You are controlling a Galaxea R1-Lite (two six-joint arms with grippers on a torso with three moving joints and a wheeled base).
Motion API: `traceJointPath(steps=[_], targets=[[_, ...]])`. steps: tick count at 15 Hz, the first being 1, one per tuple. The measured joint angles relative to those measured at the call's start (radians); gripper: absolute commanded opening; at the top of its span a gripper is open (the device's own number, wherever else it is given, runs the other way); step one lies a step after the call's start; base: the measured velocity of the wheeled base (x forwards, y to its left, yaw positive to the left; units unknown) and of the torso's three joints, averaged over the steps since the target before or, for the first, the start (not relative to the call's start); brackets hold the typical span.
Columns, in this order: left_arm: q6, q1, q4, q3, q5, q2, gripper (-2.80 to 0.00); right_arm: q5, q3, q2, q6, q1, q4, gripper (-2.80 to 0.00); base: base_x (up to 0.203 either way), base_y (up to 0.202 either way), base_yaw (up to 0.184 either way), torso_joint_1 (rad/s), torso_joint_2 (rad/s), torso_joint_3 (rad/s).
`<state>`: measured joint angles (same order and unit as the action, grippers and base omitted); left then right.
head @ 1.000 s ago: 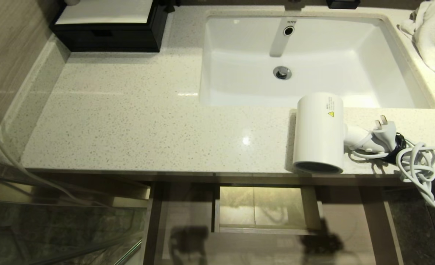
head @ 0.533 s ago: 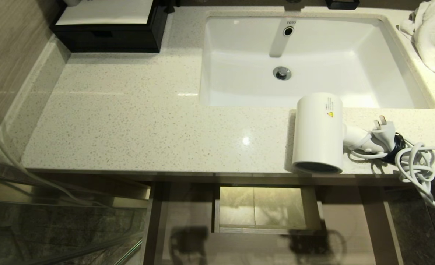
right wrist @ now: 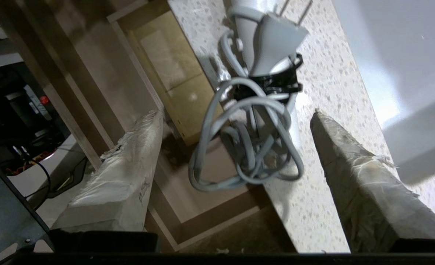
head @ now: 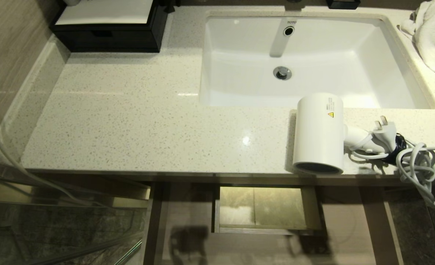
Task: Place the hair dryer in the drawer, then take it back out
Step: Pick up the hairdryer
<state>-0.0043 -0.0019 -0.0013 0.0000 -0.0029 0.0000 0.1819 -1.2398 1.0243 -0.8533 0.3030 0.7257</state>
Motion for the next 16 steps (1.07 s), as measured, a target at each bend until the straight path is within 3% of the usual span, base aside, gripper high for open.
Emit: traceJointPath(steps=[2,5,12,16], targets=[[0.000,0.000,0.000,0.000,0.000,0.000,-2.80,0.090,-0.026,0.056,-0.036,0.001,0.002,0.00,0.000,0.000,0.000,0.000,0.00,0.000],[0.000,0.000,0.000,0.000,0.000,0.000,-2.80,0.175,-0.040,0.111,-0.153,-0.021,0.030,0.00,0.000,0.000,0.000,0.000,0.00,0.000],[0.000,0.000,0.000,0.000,0.000,0.000,-2.80,0.180,-0.079,0.197,-0.254,-0.099,0.030,0.00,0.000,0.000,0.000,0.000,0.00,0.000],[0.000,0.000,0.000,0.000,0.000,0.000,-2.80,0.175,-0.090,0.234,-0.265,-0.134,0.022,0.00,0.000,0.000,0.000,0.000,0.00,0.000]])
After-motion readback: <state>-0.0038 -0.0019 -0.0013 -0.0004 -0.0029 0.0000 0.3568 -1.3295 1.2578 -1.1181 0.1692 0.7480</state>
